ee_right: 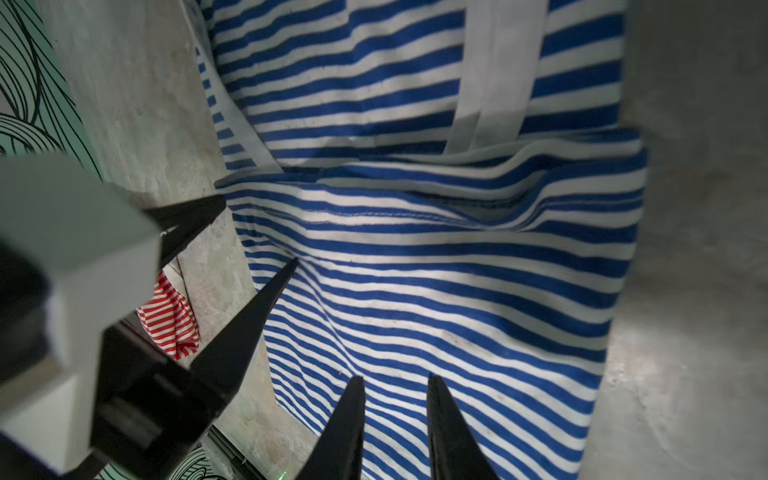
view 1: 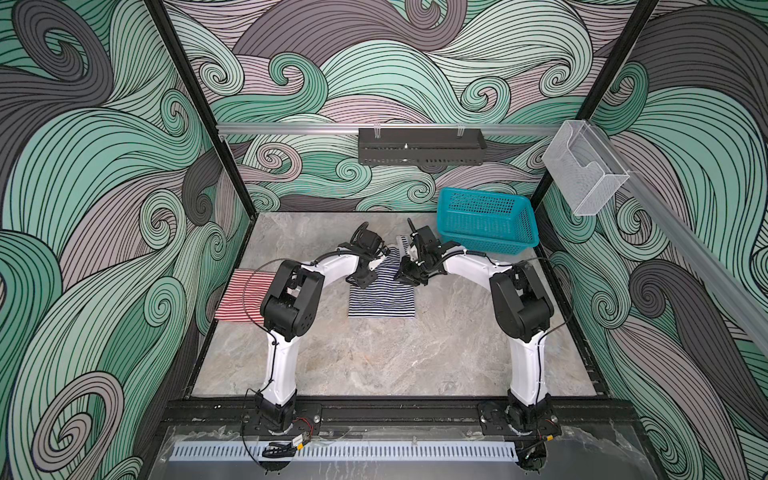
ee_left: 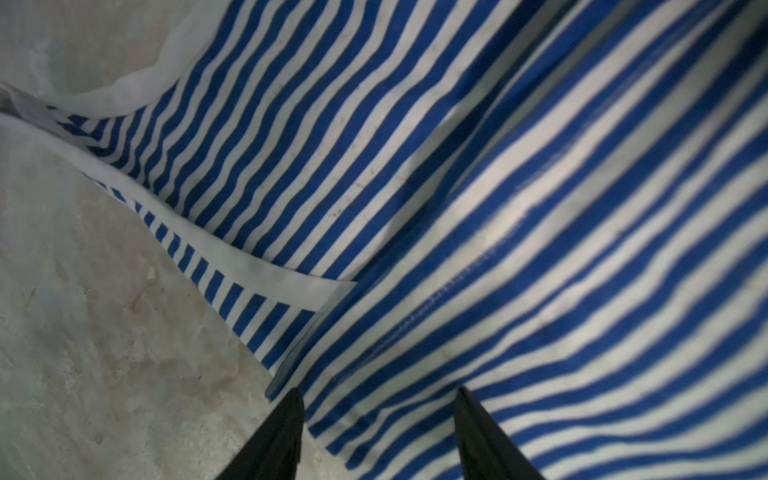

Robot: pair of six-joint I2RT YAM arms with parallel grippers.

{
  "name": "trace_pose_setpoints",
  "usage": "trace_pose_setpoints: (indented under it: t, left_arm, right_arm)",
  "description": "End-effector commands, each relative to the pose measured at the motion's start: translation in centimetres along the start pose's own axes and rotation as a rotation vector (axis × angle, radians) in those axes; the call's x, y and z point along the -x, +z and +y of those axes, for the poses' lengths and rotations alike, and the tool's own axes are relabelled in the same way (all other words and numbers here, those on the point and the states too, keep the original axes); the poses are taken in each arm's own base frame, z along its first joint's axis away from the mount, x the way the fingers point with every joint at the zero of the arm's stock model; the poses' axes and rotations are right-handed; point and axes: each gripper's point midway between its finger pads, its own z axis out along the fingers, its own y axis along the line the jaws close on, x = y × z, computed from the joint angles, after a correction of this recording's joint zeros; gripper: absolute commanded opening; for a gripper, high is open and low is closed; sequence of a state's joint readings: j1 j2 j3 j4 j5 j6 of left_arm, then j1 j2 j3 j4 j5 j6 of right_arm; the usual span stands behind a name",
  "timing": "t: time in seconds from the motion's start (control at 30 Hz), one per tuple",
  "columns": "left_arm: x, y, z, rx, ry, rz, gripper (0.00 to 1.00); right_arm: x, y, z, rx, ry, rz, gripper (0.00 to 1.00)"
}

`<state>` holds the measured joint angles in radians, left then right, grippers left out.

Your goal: Fold and stack the tank tops

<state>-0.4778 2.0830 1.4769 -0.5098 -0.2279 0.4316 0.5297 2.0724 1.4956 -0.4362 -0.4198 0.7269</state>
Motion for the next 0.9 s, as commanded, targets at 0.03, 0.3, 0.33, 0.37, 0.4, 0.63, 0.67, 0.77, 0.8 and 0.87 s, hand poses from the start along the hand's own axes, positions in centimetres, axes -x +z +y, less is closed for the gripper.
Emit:
trace_pose_setpoints:
  t: [0.03, 0.3, 0.33, 0.37, 0.4, 0.63, 0.67, 0.77, 0.8, 0.87]
  left_arm:
    - [-0.7, 0.3, 1.9, 0.109, -0.005, 0.049, 0.61]
    - [-2.5, -0.9, 1.5, 0.115, -0.007, 0.069, 0.61]
    - [-2.5, -1.9, 1.4, 0.104, -0.012, 0.036, 0.62]
    - [-2.4, -3.0, 1.3, 0.095, -0.014, 0.006, 0.63]
    - [-2.6, -3.8, 1.2, 0.092, -0.014, -0.009, 0.63]
    - [-3.9, -9.1, 0.0, 0.031, -0.011, -0.103, 0.64]
    - [-4.1, -9.6, -0.6, 0.011, 0.012, -0.114, 0.65]
    - [-5.6, -10.4, -2.8, -0.043, 0.093, -0.112, 0.70]
    - [-6.0, -10.5, -3.3, -0.045, 0.109, -0.112, 0.80]
    - [-7.2, -10.4, -4.4, -0.063, 0.142, -0.106, 0.81]
  right_arm:
    - [-2.6, -0.3, 1.5, 0.023, -0.012, 0.016, 0.28]
    - [-6.6, -0.6, 0.5, 0.018, -0.009, 0.029, 0.35]
    - [-7.0, -1.1, 0.2, 0.019, -0.007, 0.023, 0.39]
    - [-7.4, -1.5, 0.1, 0.020, -0.006, 0.019, 0.43]
    - [-7.6, -2.0, 0.0, 0.023, -0.006, 0.014, 0.45]
    - [-9.4, -3.2, -1.2, 0.021, 0.020, 0.015, 0.46]
    - [-9.6, -3.3, -1.5, 0.020, 0.029, 0.013, 0.46]
    - [-10.2, -3.7, -2.1, 0.019, 0.056, 0.005, 0.48]
    - [-10.4, -3.8, -2.4, 0.016, 0.065, 0.001, 0.49]
    - [-10.7, -4.0, -2.9, 0.027, 0.097, -0.010, 0.50]
